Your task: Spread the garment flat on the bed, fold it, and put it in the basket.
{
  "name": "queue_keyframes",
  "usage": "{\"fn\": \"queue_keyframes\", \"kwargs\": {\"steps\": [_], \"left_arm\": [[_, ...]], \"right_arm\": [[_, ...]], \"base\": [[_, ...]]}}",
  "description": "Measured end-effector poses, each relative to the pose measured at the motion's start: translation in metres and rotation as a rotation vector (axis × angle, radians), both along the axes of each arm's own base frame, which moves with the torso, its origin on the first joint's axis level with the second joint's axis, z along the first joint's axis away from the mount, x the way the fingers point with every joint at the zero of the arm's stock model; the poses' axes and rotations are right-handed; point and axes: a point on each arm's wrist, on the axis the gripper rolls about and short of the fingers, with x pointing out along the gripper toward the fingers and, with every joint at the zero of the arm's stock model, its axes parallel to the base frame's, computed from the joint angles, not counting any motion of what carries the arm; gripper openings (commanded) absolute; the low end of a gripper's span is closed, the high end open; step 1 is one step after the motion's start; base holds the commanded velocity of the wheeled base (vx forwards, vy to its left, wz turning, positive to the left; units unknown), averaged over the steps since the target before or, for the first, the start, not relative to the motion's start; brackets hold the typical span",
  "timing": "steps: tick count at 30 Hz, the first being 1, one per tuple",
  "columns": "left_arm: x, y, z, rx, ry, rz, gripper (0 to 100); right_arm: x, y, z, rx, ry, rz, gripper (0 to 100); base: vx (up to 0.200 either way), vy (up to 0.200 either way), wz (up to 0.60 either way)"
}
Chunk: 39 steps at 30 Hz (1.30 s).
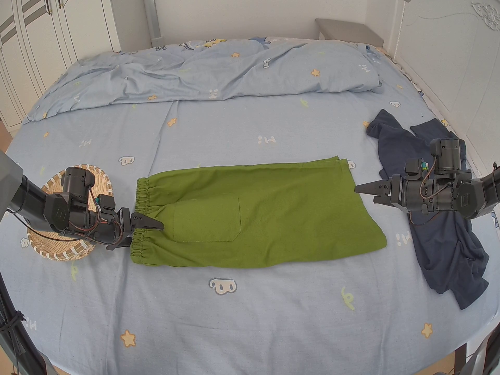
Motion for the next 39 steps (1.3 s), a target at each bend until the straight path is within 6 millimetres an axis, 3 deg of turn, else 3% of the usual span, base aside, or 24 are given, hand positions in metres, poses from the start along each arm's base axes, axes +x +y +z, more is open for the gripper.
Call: {"fn": "queue_keyframes", "kwargs": {"steps": [14,15,27,39], "left_arm": [[0.008,-0.007,-0.003,-0.056,-0.040,0.039,100],[0.008,-0.007,-0.003,-0.059,-0.040,0.039,0],[0.009,-0.002,-0.002,-0.066,-0.044,0.056,0],[0.005,0.003,0.007,-0.065,-0.065,0.069,0]], "right_arm": [[0.000,0.001,0.000,0.000,0.001,0.002,100],[0.000,0.001,0.000,0.000,0.001,0.002,100],[0.003,-0.003,-0.002,-0.006,0.009,-0.016,100],[0.027,-0.022,-0.019,-0.116,0.131,-0.061,100]], "base": [[0.000,0.000,0.00],[0.000,0.000,0.00],[0.000,0.000,0.00],[0.000,0.000,0.00]]}}
